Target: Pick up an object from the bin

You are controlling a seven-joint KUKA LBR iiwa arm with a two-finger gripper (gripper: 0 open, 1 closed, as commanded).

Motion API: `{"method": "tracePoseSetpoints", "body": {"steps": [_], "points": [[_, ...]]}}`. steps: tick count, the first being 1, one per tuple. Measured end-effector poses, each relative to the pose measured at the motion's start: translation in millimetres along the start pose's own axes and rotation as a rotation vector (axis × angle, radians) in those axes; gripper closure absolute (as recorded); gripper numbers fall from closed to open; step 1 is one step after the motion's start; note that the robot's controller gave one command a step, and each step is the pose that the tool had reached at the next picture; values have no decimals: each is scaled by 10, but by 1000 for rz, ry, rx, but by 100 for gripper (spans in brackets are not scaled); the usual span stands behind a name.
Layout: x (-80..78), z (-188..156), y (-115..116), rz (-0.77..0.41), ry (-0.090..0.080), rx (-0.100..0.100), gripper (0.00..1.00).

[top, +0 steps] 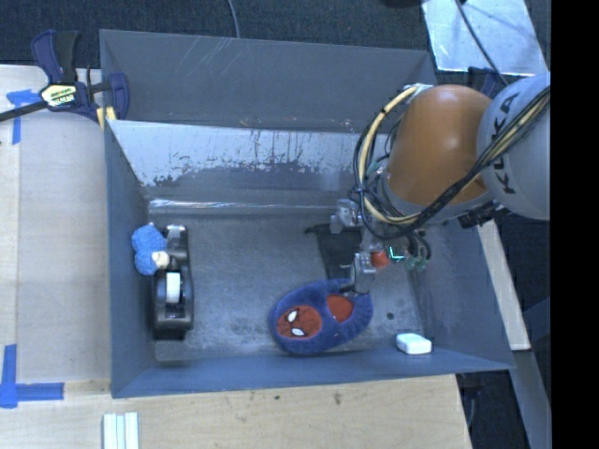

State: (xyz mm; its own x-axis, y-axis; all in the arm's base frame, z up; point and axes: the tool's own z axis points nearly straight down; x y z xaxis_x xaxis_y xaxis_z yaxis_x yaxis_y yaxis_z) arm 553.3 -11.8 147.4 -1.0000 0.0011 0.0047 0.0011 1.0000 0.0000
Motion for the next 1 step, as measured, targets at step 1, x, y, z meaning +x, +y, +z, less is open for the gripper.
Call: {"method": "tracePoseSetpoints", "body": {"steps": [1], "points": [[652,761,52,-247,-15,2,0]]}}
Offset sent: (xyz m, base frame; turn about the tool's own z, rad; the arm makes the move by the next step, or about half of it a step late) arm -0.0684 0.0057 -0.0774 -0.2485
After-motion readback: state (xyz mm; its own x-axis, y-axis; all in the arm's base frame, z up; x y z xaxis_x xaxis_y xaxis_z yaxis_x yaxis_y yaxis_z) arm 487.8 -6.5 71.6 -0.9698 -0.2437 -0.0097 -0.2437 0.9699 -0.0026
